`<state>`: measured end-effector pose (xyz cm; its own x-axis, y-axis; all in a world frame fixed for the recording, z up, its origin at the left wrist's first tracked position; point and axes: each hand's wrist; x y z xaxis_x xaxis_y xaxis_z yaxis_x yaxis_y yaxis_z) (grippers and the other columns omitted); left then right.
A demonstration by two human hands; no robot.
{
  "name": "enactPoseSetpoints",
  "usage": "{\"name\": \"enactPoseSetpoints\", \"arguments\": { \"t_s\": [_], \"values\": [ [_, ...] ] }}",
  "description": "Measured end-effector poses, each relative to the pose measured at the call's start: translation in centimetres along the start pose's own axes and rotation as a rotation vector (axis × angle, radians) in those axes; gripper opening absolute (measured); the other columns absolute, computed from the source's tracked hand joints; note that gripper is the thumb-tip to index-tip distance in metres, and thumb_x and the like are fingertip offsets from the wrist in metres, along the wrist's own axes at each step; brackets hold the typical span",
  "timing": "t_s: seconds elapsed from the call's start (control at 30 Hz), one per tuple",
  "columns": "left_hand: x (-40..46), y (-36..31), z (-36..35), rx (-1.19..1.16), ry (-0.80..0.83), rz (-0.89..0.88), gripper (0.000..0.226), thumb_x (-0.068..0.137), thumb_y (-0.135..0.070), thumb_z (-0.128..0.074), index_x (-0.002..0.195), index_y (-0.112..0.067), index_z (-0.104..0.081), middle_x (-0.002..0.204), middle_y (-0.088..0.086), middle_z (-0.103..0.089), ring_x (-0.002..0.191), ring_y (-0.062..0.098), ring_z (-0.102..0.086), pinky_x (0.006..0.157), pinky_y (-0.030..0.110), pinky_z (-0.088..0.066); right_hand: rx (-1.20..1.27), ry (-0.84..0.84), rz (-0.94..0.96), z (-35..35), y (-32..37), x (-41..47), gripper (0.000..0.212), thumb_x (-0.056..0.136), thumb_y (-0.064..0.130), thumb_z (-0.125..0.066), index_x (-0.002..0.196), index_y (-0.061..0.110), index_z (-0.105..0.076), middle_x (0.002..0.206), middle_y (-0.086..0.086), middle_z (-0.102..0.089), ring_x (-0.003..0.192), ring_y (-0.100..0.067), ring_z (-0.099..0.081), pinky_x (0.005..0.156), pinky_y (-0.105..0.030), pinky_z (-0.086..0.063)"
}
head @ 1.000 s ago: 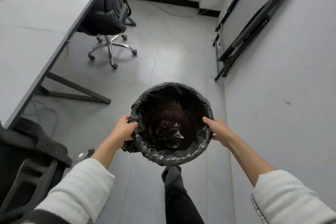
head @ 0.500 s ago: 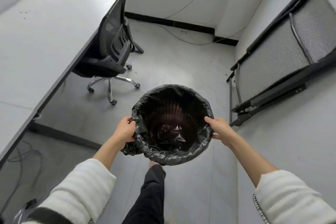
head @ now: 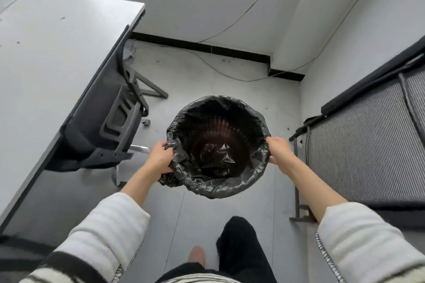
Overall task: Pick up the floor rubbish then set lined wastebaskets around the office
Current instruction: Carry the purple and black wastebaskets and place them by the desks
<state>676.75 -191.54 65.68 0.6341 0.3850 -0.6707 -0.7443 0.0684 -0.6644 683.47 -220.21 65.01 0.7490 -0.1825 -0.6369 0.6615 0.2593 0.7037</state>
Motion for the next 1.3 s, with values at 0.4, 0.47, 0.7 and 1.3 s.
{"name": "enactPoseSetpoints", "arguments": {
  "t_s": [0.4,0.47,0.7,1.3],
  "values": [
    [18.7,-18.1,-9.8,-0.147,-0.023,0.152,0.034,0.094,-0.003,-0.036,0.126,-0.011,-0.044,0.117,0.014,-0.057,0.103,0.03,-0.06,0.075,0.045,-0.057,-0.142,0.105,-0.018,2.2,18.4,25.3,0.02,0.09,0.003,-0.035,0.086,0.01,-0.052,0.085,-0.011,-0.054,0.075,-0.023,-0.051,0.078,-0.044,-0.056],
    [21.1,-20.4,-10.6,-0.185,-0.027,0.183,0.035,0.094,0.0,-0.035,0.125,-0.011,-0.043,0.11,0.012,-0.056,0.096,0.028,-0.058,0.068,0.04,-0.055,-0.185,0.117,-0.011,1.7,21.7,29.0,0.019,0.089,0.003,-0.036,0.086,0.011,-0.053,0.085,-0.011,-0.052,0.076,-0.022,-0.05,0.072,-0.039,-0.055],
    [32.9,-25.0,-10.8,-0.295,-0.103,0.279,0.032,0.091,0.003,-0.036,0.116,-0.015,-0.045,0.101,0.009,-0.057,0.093,0.027,-0.058,0.084,0.046,-0.054,-0.295,0.189,-0.021,-4.8,30.3,40.8,0.025,0.087,0.0,-0.034,0.091,0.007,-0.058,0.086,-0.009,-0.052,0.077,-0.023,-0.05,0.069,-0.033,-0.047],
    [64.1,-25.8,-11.1,-0.319,-0.283,0.547,0.028,0.091,-0.005,-0.045,0.116,-0.017,-0.045,0.125,0.011,-0.055,0.107,0.026,-0.059,0.084,0.043,-0.056,-0.598,0.349,-0.082,-27.1,36.6,70.8,0.018,0.092,0.011,-0.038,0.104,0.021,-0.048,0.073,-0.005,-0.054,0.075,-0.023,-0.052,0.07,-0.035,-0.047]
  ]
}}
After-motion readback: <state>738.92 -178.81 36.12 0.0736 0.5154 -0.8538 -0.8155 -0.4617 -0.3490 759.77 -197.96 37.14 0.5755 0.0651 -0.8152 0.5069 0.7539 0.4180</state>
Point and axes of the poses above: each hand's wrist, its own x-axis towards the middle knuckle, its own z-axis out of the back of the hand, y = z × x
